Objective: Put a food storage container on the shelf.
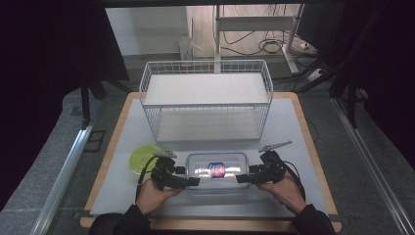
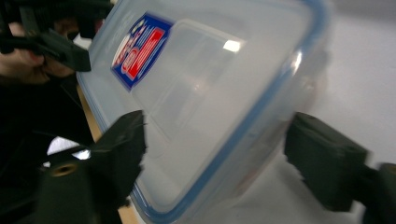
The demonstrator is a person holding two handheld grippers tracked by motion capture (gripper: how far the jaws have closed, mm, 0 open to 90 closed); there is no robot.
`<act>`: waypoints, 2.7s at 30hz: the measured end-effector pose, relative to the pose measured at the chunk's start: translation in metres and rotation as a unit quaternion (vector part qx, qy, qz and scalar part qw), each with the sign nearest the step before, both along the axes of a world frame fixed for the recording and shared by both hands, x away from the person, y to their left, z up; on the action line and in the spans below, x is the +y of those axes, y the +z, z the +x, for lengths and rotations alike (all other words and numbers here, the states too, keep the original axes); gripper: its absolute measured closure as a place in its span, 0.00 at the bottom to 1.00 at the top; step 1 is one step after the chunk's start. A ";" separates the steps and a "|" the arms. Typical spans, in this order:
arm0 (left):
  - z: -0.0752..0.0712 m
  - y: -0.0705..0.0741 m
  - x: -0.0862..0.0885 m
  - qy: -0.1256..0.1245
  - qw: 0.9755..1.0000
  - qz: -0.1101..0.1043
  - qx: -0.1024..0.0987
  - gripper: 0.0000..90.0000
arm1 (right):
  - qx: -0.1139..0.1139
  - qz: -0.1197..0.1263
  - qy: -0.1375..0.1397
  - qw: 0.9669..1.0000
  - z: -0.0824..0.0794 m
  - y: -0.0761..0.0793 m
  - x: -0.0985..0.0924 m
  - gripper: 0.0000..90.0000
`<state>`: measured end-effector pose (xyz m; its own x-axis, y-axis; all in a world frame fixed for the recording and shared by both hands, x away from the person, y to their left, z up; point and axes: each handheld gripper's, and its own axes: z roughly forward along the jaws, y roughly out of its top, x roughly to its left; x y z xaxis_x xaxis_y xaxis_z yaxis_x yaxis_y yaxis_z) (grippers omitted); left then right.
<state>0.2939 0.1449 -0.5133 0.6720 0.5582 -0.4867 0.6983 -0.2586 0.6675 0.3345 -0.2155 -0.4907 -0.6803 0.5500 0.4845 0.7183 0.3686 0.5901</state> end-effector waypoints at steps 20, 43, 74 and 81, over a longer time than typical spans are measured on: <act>-0.014 0.006 0.012 0.056 0.997 -0.052 0.003 0.50 | 0.013 0.048 -0.058 0.997 -0.017 0.007 -0.015 0.55; -0.006 0.046 0.013 0.075 0.995 -0.029 -0.065 0.53 | -0.046 0.074 -0.069 0.994 -0.008 0.035 -0.011 0.59; 0.035 0.146 0.044 0.095 0.986 -0.036 -0.129 0.54 | -0.123 0.093 -0.049 0.987 0.045 0.138 0.021 0.59; 0.047 0.166 0.050 0.093 0.985 -0.037 -0.140 0.54 | -0.130 0.097 -0.050 0.985 0.055 0.158 0.026 0.59</act>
<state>0.3408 0.1945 -0.3469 0.6751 0.6543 -0.3408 0.5151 -0.0875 0.8526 0.3894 -0.1896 -0.3326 -0.7428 0.5345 0.4033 0.5599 0.1656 0.8118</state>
